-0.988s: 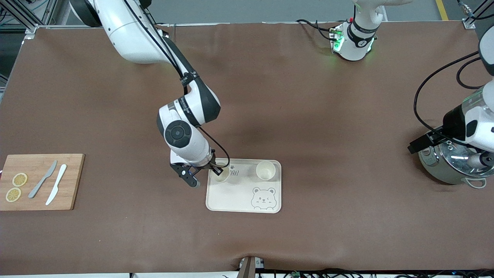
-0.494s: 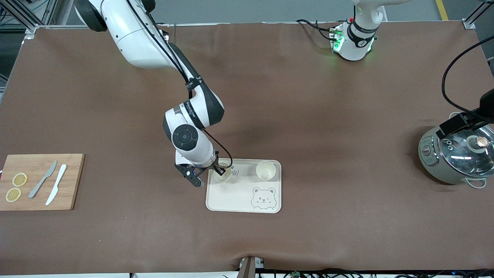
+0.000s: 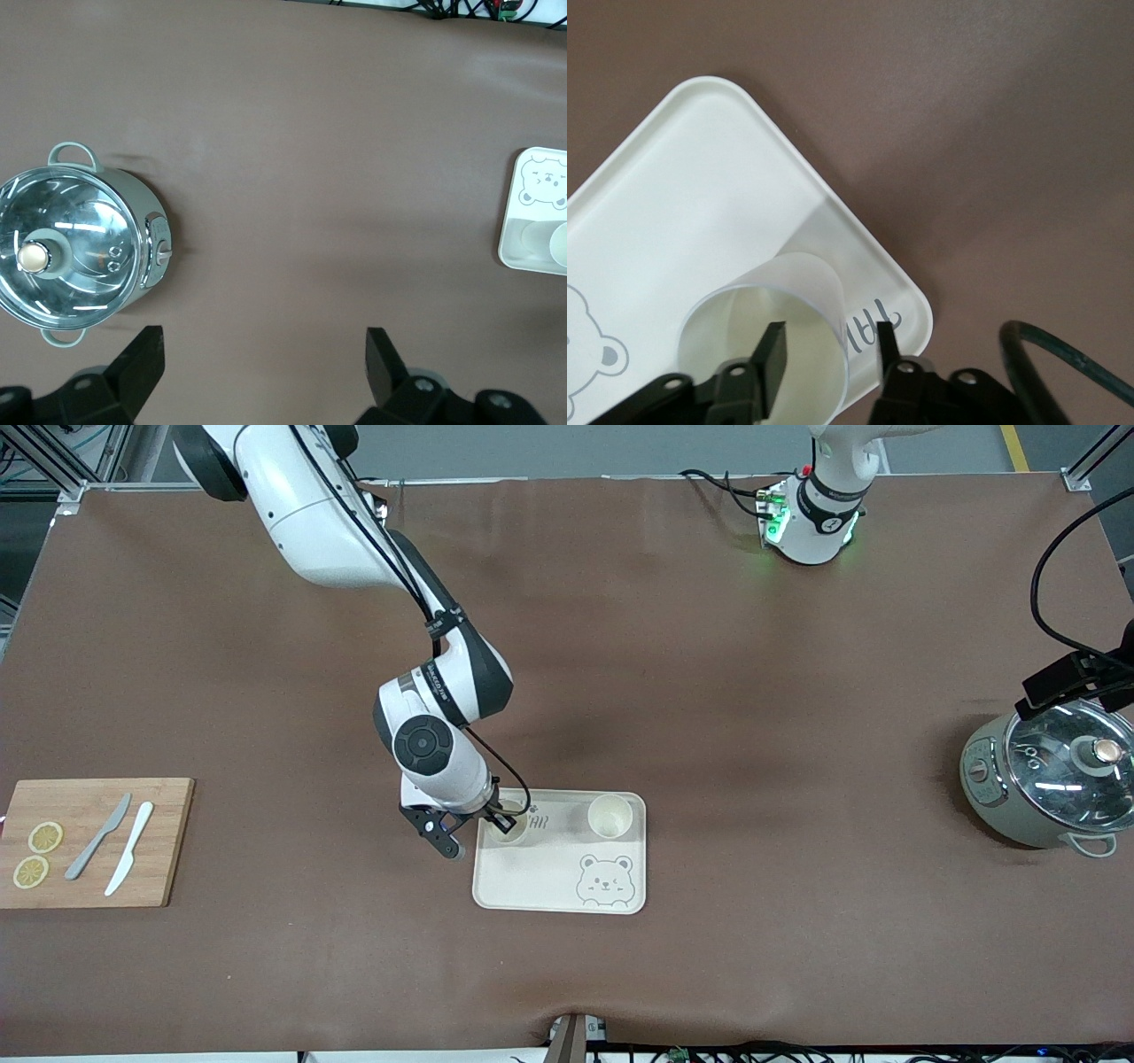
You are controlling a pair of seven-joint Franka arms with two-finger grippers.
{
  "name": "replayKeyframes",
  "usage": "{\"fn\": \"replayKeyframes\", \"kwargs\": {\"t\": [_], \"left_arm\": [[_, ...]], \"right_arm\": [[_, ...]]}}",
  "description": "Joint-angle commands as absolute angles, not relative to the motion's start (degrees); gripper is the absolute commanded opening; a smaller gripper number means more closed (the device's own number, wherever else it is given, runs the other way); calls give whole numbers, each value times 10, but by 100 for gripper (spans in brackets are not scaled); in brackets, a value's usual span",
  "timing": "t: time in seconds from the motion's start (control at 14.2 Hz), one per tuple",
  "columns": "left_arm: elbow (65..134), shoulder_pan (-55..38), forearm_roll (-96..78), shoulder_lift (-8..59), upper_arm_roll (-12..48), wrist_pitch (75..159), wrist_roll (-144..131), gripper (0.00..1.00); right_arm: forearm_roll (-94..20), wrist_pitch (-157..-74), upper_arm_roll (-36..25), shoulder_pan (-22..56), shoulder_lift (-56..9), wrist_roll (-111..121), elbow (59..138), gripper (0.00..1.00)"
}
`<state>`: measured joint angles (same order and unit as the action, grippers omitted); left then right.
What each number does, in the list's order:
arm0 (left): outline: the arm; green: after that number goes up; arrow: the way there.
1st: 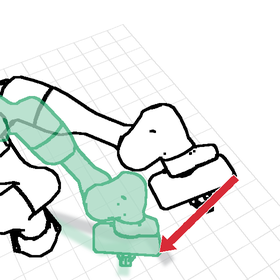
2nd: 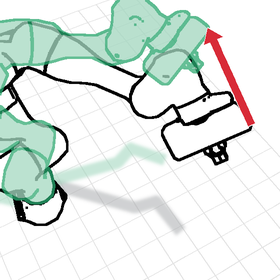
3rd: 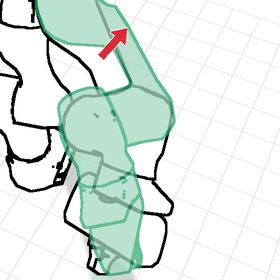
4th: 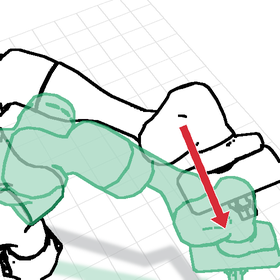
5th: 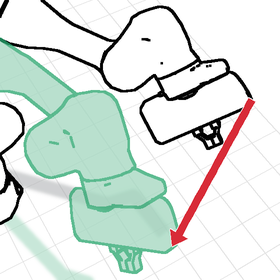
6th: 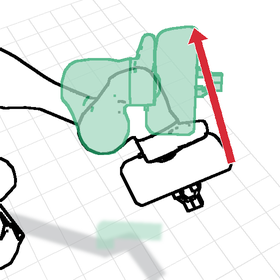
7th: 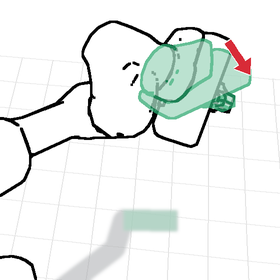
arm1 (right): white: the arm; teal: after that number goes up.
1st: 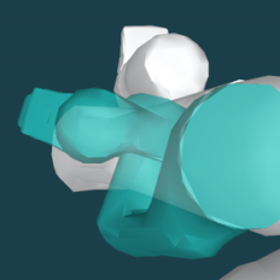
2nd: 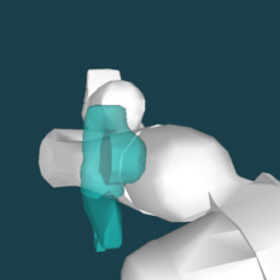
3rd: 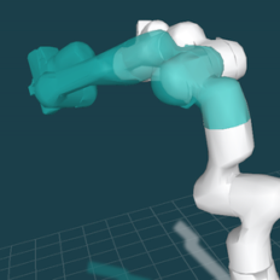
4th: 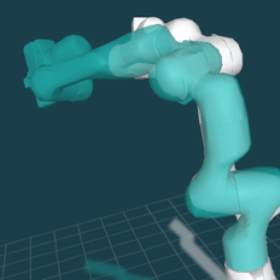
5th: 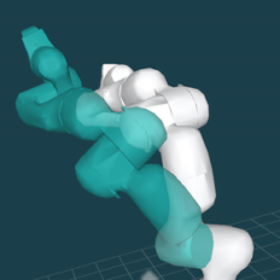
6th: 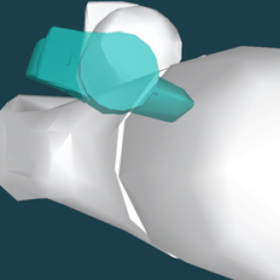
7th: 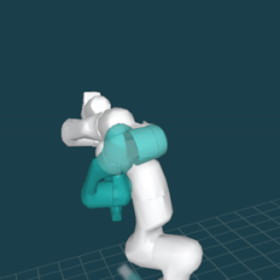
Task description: Place white IKEA cup upright on tray with both arms
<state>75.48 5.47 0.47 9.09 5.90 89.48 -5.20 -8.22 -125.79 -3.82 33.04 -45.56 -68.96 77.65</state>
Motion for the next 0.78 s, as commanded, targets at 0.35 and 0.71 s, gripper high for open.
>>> {"fn": "replayKeyframes", "kwargs": {"t": [0.35,0.71], "left_arm": [[793,30,13,22,15,826,14,100],[867,-67,13,-33,-61,829,4,100]], "right_arm": [[-70,-1101,-50,328,-416,-693,707,100],[-61,-977,-71,302,-309,-658,706,100]]}}
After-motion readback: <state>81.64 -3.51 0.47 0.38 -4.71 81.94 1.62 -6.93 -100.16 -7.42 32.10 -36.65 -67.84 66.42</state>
